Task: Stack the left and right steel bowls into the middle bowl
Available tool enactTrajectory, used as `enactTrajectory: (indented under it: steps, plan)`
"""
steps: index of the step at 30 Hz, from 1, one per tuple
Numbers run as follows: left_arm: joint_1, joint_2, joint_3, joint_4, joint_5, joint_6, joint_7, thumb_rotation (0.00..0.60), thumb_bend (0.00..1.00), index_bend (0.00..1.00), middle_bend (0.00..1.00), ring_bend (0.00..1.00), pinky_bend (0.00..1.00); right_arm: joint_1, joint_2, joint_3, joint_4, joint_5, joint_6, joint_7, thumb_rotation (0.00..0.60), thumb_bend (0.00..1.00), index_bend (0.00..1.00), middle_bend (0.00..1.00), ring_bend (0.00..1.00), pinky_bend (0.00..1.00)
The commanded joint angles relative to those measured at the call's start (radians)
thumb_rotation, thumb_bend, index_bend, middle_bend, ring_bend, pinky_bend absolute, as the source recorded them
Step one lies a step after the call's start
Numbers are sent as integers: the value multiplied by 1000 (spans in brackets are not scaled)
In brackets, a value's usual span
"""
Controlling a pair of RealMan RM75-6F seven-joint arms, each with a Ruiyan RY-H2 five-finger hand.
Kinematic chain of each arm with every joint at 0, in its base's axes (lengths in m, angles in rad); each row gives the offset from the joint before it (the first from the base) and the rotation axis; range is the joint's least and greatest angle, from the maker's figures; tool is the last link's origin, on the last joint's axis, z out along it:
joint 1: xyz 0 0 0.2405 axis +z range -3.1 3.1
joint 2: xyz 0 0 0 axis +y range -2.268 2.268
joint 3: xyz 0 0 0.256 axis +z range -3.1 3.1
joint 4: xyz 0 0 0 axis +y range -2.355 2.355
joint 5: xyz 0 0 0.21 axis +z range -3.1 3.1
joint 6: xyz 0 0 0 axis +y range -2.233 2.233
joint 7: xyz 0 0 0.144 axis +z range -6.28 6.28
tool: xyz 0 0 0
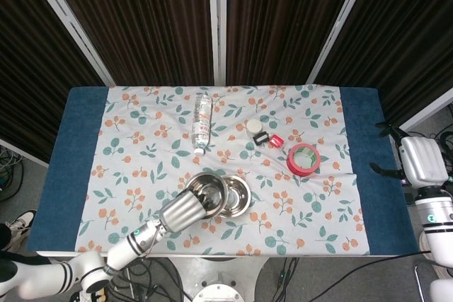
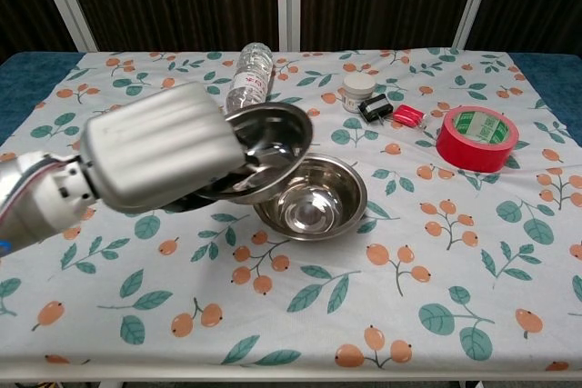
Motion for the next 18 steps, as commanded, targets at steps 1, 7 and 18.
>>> enactTrajectory:
  steps: [1,7,18]
  plan:
    - [-57,-55,-40,-13,-20,-62,26,600,311,715,749,807,837,-12,8,1,12,1,5,21,600,73,251,363,804,799]
    - [-111,-140,-44,61,-39,-119,20,600,311,715,749,807,838,-27,14,0,41,-2,4,66,600,73,251,362,804,800]
    - [-166,-196,-49,219,-40,-107,-2,600,277,632,702,776,831,-32,6,2,94,0,-21,120,600,74,251,360,804,800]
